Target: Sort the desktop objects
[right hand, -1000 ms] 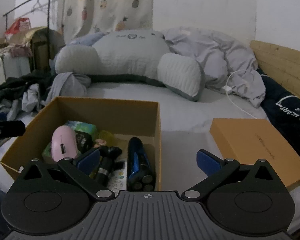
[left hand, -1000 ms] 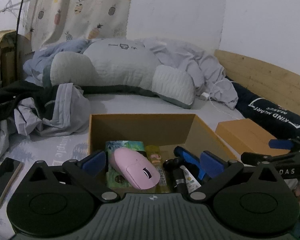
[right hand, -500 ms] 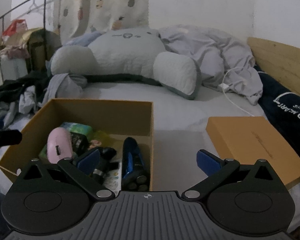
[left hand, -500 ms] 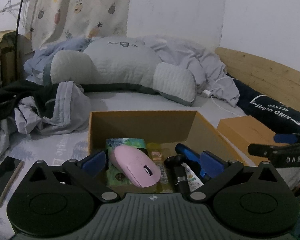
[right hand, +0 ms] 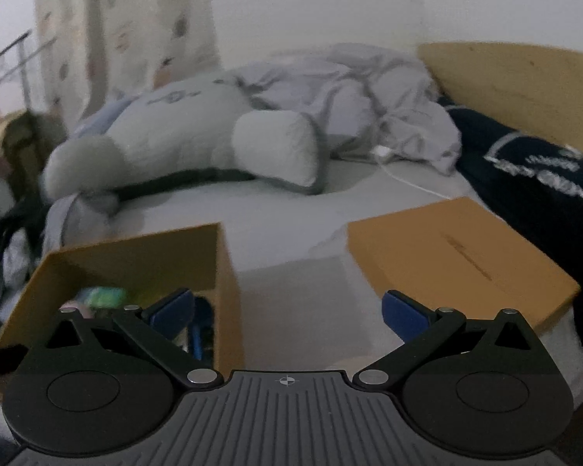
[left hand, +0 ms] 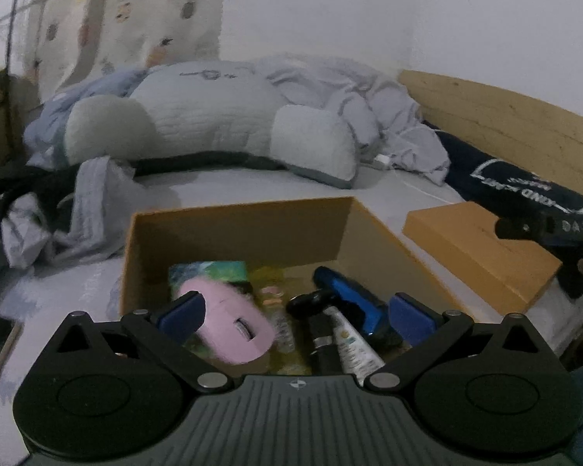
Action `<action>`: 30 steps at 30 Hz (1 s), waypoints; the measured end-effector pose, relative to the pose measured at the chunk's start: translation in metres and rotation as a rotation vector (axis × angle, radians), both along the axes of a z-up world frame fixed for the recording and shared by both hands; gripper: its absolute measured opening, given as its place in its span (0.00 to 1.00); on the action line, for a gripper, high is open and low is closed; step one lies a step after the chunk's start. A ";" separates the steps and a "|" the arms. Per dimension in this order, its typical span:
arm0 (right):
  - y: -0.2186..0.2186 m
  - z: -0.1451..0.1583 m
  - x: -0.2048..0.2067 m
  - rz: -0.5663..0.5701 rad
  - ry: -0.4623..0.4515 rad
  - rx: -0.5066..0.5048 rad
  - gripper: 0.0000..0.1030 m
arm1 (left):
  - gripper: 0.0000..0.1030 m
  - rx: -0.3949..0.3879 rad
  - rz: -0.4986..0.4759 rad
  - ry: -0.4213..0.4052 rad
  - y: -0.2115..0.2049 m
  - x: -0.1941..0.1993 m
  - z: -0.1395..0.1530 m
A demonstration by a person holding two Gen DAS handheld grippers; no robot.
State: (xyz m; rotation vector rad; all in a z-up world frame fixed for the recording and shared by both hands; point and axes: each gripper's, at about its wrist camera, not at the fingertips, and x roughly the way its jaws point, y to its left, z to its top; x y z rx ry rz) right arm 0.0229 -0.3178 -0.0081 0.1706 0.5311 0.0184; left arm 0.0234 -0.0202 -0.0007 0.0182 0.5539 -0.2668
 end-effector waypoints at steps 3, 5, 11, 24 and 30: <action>-0.014 -0.003 0.002 -0.031 0.010 0.059 1.00 | 1.00 0.034 -0.035 -0.034 -0.020 0.009 0.012; -0.022 -0.007 0.005 -0.052 0.017 0.078 1.00 | 1.00 0.048 -0.063 -0.055 -0.037 0.017 0.020; -0.057 -0.011 0.006 -0.177 0.009 0.177 1.00 | 1.00 0.091 -0.147 -0.117 -0.085 0.042 0.045; -0.149 -0.034 -0.004 -0.480 -0.023 0.348 1.00 | 1.00 0.177 -0.365 -0.188 -0.208 0.098 0.069; -0.176 -0.058 -0.002 -0.562 0.005 0.428 1.00 | 1.00 0.203 -0.459 -0.197 -0.265 0.128 0.054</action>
